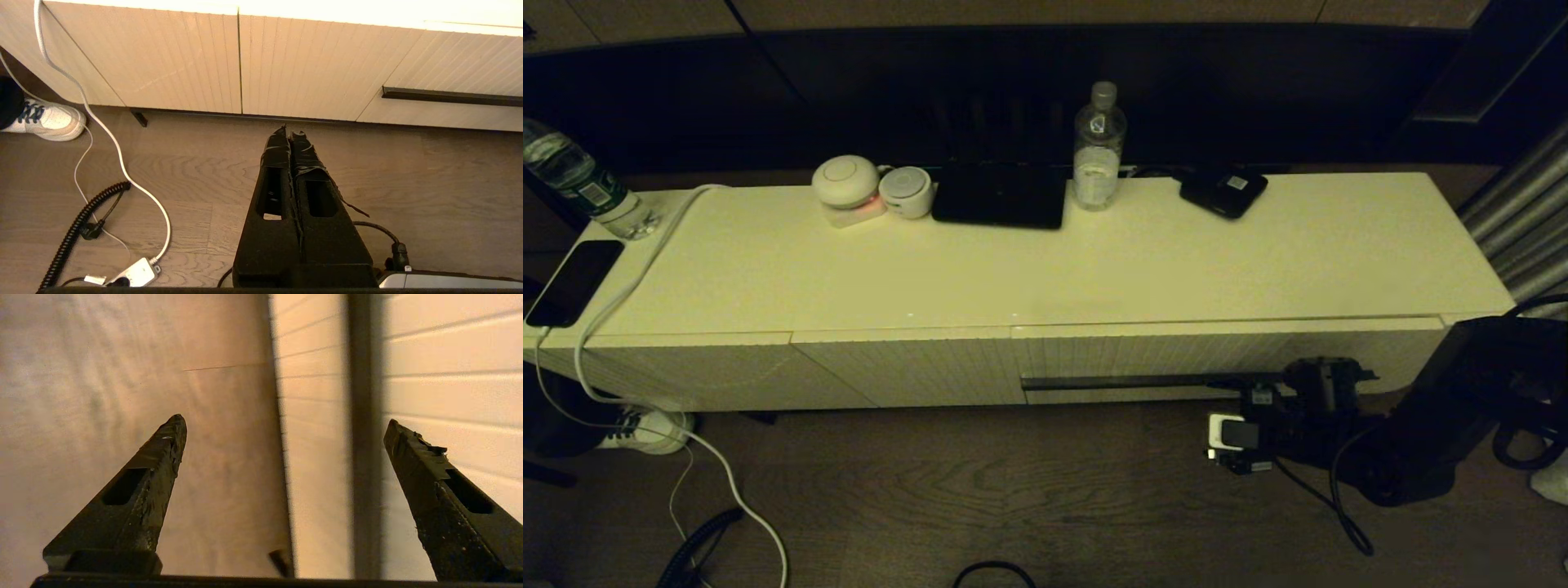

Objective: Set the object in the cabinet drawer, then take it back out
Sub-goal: Open the drawer

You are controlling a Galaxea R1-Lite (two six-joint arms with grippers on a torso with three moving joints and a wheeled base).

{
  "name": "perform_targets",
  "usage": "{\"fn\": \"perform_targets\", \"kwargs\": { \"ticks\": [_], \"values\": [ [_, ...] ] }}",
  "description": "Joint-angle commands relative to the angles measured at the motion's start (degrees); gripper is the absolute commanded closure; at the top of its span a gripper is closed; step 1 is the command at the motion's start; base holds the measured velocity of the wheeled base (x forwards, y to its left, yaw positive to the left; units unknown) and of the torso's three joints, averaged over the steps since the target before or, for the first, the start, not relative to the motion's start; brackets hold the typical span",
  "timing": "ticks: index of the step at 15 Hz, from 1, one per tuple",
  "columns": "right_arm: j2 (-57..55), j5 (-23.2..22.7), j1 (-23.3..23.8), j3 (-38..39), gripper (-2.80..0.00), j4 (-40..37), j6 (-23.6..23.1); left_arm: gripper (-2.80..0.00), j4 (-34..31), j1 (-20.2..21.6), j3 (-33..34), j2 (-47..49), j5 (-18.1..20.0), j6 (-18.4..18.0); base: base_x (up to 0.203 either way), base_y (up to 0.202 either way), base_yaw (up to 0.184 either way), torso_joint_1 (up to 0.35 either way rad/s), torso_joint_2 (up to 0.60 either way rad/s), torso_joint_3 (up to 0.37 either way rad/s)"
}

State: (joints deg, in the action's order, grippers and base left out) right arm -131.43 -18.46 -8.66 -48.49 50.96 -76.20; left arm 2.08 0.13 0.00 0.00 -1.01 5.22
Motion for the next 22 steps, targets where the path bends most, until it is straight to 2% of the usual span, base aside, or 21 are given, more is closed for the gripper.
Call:
{"fn": "perform_targets", "kwargs": {
  "ticks": [1,7,22],
  "values": [
    [-1.13,-0.07,-0.05,-2.75,-2.8,0.08,-0.44,0.0,0.02,0.04,0.0,-0.09,-0.04,0.05,0.0,0.0,0.0,0.0,0.0,0.0],
    [-4.88,0.26,0.57,-7.93,-2.8,-0.32,0.44,0.0,0.02,0.04,0.0,-0.09,-0.04,0.05,0.0,0.0,0.0,0.0,0.0,0.0],
    [-7.09,0.35,0.83,-5.48,-2.8,0.11,1.5,0.0,0.02,0.04,0.0,-0.09,-0.04,0.05,0.0,0.0,0.0,0.0,0.0,0.0]
  ]
}}
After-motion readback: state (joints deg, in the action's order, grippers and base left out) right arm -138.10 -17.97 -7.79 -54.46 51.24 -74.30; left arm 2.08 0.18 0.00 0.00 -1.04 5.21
